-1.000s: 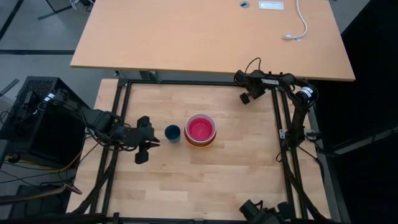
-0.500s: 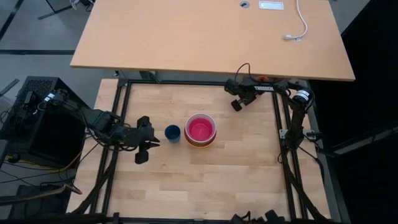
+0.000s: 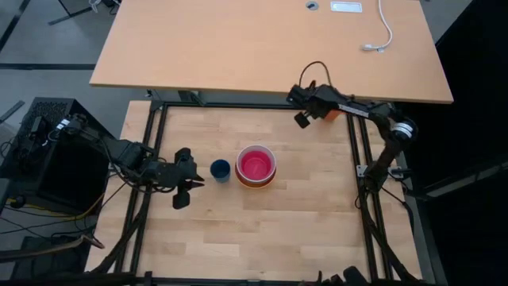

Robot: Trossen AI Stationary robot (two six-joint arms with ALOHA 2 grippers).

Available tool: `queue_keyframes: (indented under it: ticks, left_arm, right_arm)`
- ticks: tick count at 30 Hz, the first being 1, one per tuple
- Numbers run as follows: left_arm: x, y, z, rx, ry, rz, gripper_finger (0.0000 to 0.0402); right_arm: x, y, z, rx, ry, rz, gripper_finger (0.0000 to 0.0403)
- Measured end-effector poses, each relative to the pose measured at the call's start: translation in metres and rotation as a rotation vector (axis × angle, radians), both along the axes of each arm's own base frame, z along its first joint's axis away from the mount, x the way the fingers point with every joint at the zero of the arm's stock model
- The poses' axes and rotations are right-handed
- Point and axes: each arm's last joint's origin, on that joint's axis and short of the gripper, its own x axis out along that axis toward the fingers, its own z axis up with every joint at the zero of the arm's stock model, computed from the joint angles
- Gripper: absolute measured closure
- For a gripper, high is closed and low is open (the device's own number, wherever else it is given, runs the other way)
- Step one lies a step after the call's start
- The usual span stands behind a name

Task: Nest bowls inside each other
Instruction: Put the orange cup to the right side of stacked bowls

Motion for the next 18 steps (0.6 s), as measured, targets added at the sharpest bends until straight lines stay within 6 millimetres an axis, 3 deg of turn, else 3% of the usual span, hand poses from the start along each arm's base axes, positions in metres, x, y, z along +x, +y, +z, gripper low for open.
queue_keyframes:
  ticks: [6, 14, 18]
  left_arm:
    - [0.000, 0.000, 0.000, 0.001, -0.002, 0.001, 0.0346]
    - [0.000, 0.000, 0.000, -0.015, -0.002, 0.017, 0.0340]
    - [0.000, 0.000, 0.000, -0.016, -0.002, 0.018, 0.0340]
  right_arm:
    - [-0.019, -0.011, 0.012, 0.046, -0.016, 0.011, 0.0391]
    - [-0.037, -0.031, 0.008, 0.101, -0.031, -0.043, 0.0274]
    - [-0.039, -0.035, 0.006, 0.130, -0.045, -0.051, 0.0254]
